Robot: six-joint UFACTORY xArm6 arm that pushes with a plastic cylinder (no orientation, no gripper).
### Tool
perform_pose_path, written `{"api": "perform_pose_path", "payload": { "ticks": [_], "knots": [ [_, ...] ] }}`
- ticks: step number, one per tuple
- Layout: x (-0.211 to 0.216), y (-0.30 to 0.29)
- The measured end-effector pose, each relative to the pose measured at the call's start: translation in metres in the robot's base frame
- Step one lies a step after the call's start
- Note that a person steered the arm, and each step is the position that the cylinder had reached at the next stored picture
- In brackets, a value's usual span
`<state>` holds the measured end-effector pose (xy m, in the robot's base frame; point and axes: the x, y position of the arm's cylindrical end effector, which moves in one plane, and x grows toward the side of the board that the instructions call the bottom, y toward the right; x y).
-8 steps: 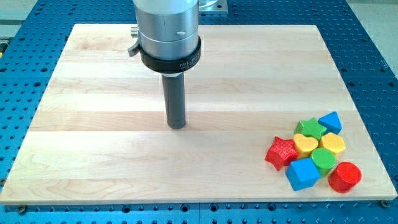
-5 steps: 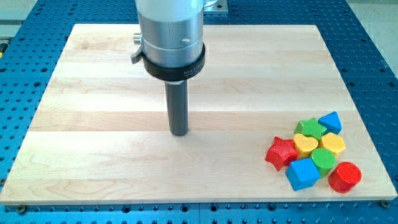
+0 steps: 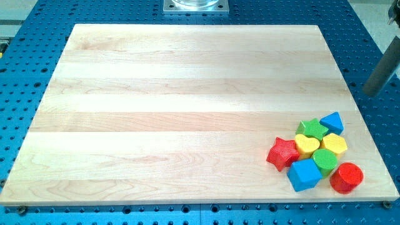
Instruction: Move the green star to the top right side of the board
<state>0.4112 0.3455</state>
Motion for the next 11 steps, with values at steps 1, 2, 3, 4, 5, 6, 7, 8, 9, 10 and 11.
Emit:
{"api": "perform_pose_path", "payload": {
  "ticks": [1, 2, 3, 4, 5, 6, 7, 8, 9, 10, 11],
  "knots": [
    [0.03, -0.001],
    [0.139, -0.001],
    [0.204, -0.011],
    [0.205, -0.048],
    [0.206, -0.105],
    [0.197, -0.121],
    [0.172, -0.121],
    [0.141, -0.124],
    [0.115, -0.151],
    [0.094, -0.177],
    [0.071, -0.198]
  ]
}}
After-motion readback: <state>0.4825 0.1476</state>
